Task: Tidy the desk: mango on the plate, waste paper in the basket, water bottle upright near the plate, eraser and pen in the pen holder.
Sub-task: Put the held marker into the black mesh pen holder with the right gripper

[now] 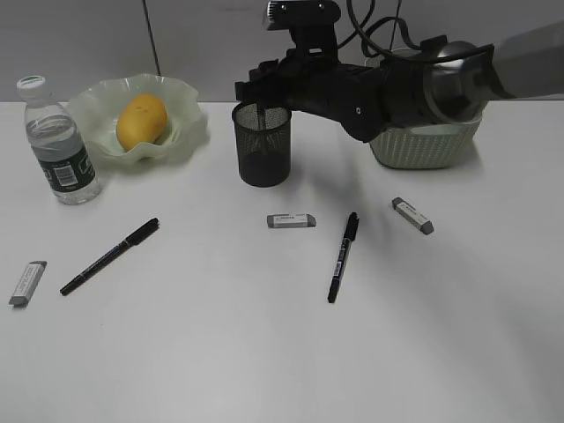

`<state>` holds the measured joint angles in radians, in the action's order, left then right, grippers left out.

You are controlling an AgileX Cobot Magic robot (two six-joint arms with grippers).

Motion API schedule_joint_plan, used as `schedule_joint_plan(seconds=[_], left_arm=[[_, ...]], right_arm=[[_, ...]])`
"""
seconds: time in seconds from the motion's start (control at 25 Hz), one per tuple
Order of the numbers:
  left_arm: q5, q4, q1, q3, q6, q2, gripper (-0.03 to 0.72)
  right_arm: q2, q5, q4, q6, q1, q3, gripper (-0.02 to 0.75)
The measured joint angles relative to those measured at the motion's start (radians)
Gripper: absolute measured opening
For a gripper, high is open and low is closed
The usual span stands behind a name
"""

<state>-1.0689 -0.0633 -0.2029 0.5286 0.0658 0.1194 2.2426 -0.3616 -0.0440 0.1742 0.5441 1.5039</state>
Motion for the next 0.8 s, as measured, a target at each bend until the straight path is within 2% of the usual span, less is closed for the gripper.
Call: schedule_joint_plan(seconds=[0.16, 0.36, 0.48, 0.8], left_arm=[[0.0, 0.0, 0.0, 0.0, 0.0, 0.0, 0.501], [0.0, 0.0, 0.0, 0.0, 0.0, 0.0, 0.501], [0.0, 0.0, 0.0, 0.0, 0.0, 0.0, 0.501], [0.0, 0.0, 0.0, 0.0, 0.0, 0.0, 0.501]], right_arm=[[0.0, 0.004, 0.0, 0.0, 0.0, 0.0, 0.438], [-0.065, 0.168, -0.004, 0.0, 0.0, 0.0, 0.475], [-0.157, 0.362, -0.015, -0.001, 0.0, 0.0, 0.479], [-0.344, 1.03, -0.036, -0.103, 0.0, 0.002, 0.48]])
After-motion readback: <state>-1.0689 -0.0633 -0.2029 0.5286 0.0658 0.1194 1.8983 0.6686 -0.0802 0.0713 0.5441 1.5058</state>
